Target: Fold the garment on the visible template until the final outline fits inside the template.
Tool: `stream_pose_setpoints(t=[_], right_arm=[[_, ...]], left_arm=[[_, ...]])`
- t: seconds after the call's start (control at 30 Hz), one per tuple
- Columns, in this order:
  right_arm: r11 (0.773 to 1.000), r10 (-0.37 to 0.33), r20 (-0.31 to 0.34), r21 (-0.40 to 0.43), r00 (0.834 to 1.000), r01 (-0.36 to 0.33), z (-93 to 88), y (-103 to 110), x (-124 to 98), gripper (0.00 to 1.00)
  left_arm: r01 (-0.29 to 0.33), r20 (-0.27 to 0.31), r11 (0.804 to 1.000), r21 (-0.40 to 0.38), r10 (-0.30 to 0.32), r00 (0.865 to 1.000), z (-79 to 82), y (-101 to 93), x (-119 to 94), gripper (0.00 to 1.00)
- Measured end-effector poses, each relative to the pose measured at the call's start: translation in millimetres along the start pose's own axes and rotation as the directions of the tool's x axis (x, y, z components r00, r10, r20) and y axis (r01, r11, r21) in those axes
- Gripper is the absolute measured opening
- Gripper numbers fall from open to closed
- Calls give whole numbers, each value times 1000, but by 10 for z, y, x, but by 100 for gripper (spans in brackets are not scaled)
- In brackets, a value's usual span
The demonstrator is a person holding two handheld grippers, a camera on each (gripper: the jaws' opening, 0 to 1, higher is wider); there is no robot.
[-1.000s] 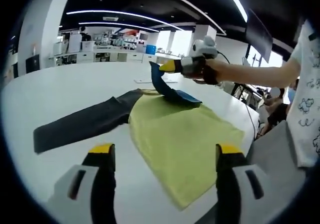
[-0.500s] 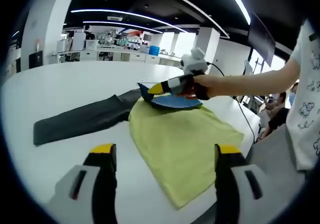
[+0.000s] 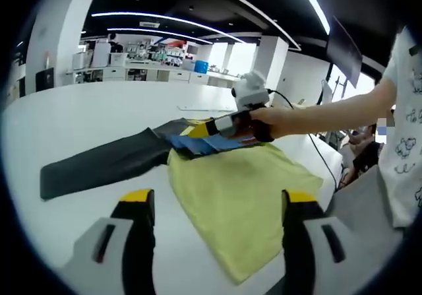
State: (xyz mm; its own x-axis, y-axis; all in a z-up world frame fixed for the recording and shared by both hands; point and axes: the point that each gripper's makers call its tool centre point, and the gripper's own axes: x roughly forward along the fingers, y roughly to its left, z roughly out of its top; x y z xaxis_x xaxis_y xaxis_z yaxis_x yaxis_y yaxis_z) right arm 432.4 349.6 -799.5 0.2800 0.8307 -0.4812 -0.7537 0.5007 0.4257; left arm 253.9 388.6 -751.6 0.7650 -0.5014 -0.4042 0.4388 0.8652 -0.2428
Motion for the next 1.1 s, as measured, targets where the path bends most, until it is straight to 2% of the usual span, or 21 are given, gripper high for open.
stream_pose_setpoints(t=[0.2,0.3,0.4,0.5,0.6,0.67,0.8,1.1], right_arm=[[1000,8,3,-20,1000,-8,12,-61,-26,29],[999,11,16,-33,1000,-10,13,-55,-51,43],[998,5,32,-66,999,-3,31,-42,-67,62],[997,11,32,-73,999,-9,35,-51,-72,72],[997,13,35,-74,999,-11,57,-79,-79,87],[996,8,34,-84,999,-5,64,-111,-103,93],[996,11,29,-89,1000,-8,72,-159,-172,99],[994,-8,-1,-112,1000,7,85,-387,-355,99]], left_arm=[[13,-9,1000,20,-13,1000,43,-10,36,76],[15,-14,1000,25,-15,1000,46,4,31,76],[19,-19,999,28,-18,1000,50,18,29,76],[17,-25,999,33,-16,1000,58,13,43,74],[22,-16,999,30,-21,1000,92,10,71,74],[22,-16,999,31,-22,1000,109,21,98,74],[33,-6,999,23,-33,999,152,19,162,72],[51,17,998,28,-52,999,273,28,339,70]])
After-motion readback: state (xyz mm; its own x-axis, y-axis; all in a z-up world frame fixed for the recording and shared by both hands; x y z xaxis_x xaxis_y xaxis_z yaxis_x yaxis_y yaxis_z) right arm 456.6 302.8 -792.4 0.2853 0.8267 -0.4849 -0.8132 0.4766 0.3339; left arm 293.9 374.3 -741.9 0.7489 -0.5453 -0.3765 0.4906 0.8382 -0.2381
